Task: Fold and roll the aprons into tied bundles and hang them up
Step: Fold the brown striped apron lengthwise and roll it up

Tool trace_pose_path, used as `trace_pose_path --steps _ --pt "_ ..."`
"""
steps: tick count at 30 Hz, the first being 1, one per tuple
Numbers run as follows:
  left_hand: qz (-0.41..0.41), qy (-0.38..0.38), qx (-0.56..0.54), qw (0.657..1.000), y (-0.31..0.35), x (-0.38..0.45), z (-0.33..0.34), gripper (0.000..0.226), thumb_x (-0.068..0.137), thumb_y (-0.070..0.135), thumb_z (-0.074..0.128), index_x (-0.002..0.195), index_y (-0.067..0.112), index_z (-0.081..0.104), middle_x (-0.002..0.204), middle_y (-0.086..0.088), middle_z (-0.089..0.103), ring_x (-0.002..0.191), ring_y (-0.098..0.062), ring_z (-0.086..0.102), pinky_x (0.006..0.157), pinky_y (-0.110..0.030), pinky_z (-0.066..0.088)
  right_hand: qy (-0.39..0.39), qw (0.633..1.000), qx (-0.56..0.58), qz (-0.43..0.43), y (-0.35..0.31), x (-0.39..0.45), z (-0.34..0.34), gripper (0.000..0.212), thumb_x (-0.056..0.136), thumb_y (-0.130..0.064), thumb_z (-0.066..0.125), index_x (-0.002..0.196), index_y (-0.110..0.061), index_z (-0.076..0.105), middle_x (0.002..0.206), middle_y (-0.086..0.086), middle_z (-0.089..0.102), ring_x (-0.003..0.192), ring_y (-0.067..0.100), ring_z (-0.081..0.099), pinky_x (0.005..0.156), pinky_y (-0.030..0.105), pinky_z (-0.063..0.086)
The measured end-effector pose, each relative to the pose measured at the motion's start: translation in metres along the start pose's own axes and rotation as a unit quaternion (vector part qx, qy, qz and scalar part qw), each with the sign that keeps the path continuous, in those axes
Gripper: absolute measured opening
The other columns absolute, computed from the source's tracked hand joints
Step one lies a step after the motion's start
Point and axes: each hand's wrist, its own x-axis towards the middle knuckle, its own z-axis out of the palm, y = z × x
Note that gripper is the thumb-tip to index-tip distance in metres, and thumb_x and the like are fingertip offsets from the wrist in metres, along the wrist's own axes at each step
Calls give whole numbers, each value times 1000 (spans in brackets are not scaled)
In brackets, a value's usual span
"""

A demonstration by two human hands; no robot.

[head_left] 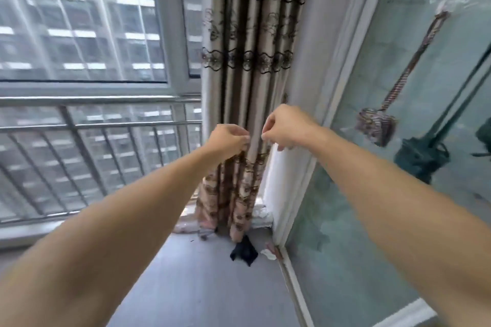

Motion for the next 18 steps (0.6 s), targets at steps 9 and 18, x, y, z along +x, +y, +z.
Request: trace_pose_path --steps 9,18 --pt "-199 243 -78 946 -166 -204 -278 8 95 6 69 91 13 68 84 -9 69 67 -17 65 65 -31 52 -203 936 49 -282 -307 -47 165 7 94 -24 71 92 -18 75 80 0 77 68 15 76 64 35 65" --pt "-333 395 -65 854 -284 -497 -451 13 96 16 69 102 4 71 98 -13 69 81 -26 64 65 -34 51 -344 836 42 -425 -562 -224 332 8 93 -23 69 91 -23 77 80 -3 77 64 9 75 61 29 63"
